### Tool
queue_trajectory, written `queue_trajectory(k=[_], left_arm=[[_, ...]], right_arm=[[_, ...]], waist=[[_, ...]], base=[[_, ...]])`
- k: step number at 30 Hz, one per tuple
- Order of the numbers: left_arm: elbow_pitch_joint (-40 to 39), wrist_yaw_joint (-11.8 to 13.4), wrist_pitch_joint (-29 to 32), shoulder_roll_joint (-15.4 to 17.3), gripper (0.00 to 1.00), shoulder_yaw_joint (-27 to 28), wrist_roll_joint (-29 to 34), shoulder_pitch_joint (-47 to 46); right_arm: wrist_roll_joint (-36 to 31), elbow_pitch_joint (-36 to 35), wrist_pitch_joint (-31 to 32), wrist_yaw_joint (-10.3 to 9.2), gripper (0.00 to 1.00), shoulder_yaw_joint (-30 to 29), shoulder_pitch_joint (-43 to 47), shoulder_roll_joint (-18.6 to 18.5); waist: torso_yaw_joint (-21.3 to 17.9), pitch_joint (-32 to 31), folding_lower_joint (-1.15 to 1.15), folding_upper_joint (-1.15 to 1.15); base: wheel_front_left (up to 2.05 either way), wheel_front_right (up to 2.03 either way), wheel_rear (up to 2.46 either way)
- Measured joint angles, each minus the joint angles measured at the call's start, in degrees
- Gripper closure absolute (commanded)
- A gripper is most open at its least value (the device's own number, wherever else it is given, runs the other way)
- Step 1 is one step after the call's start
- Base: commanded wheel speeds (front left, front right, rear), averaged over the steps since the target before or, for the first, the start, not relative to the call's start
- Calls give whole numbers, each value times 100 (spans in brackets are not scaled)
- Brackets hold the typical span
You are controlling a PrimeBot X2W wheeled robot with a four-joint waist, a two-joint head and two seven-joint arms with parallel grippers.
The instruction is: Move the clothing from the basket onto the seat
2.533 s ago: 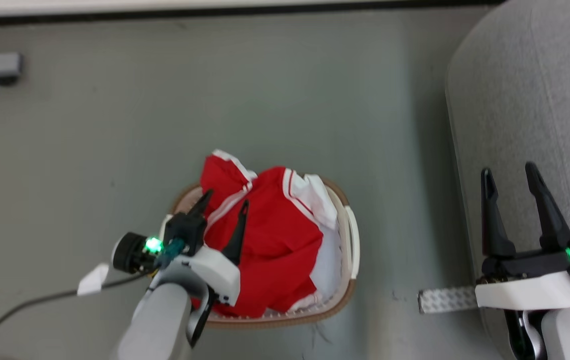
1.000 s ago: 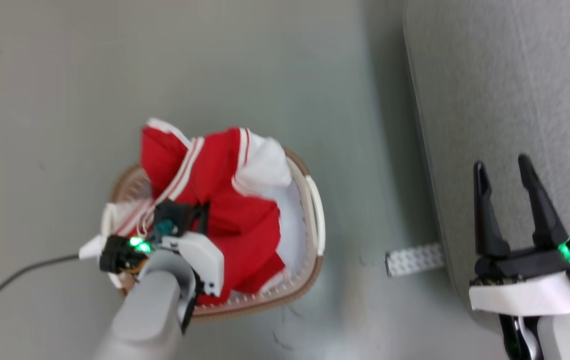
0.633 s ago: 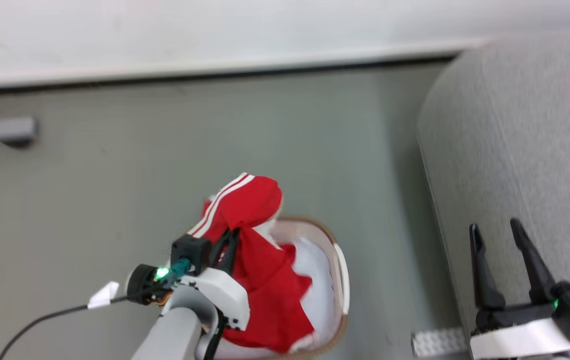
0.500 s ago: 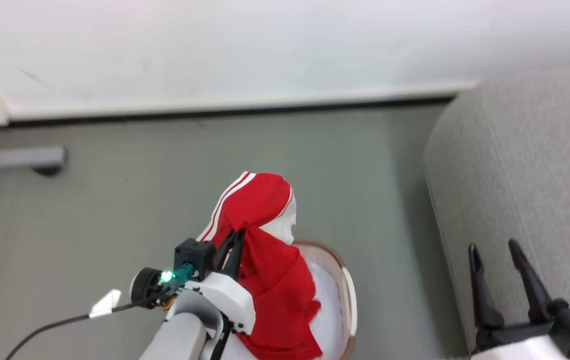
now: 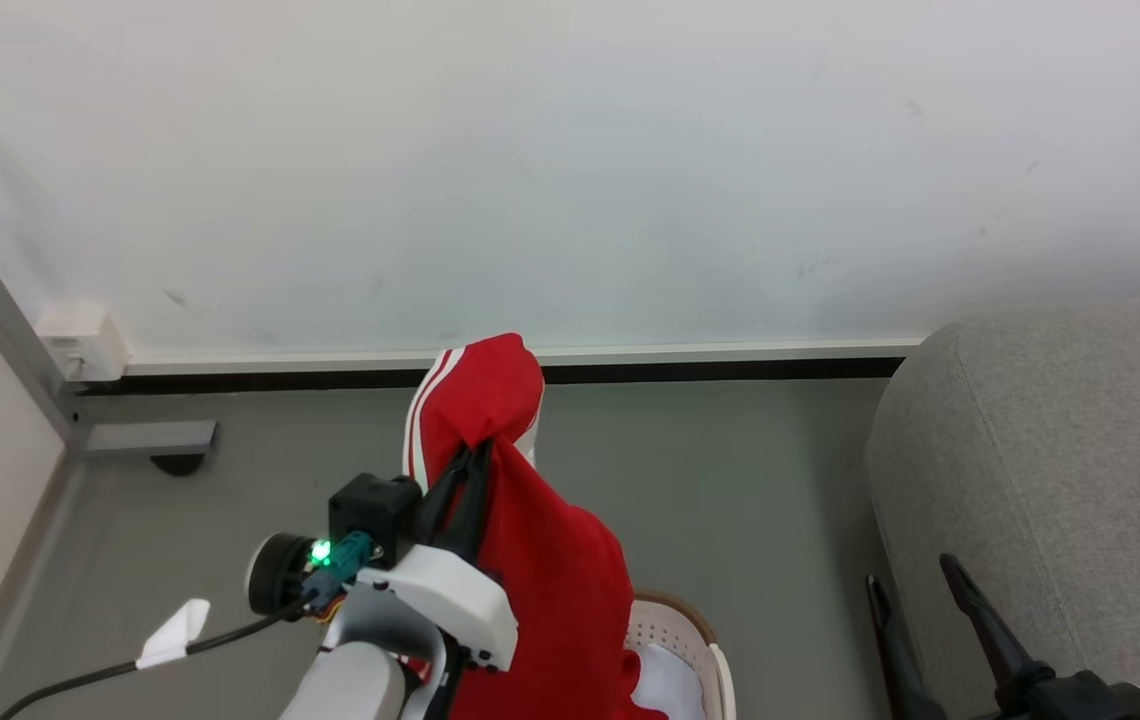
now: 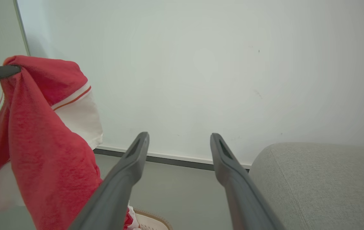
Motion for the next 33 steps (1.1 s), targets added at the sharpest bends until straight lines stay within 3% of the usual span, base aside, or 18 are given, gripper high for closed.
queue_trajectory(k=[4, 13, 20, 24, 33], left_arm=[[-313, 62, 137, 23, 100, -44, 0, 71], [-725, 86, 337, 10, 100, -272, 3, 123], [-933, 18, 435, -48, 100, -531, 15, 119], [-1062, -26, 482, -74, 100, -697, 27, 119], [-1261, -92, 608, -127, 100, -1024, 0, 118]], right_arm=[[-9, -85, 0, 0, 0, 243, -4, -93], [97, -369, -1, 0, 0, 1434, -477, -553], [156, 185, -2, 0, 0, 2499, -1274, -790], [245, 831, -1, 1, 0, 2974, -1863, -692], [523, 2052, -2, 1, 0, 3393, -2520, -110]], waist=[[-6, -60, 0, 0], [47, -79, 2, 0], [148, -99, 2, 0], [189, -106, 2, 0], [360, -101, 2, 0]], base=[[0, 0, 0], [0, 0, 0], [0, 0, 0], [0, 0, 0], [0, 0, 0]])
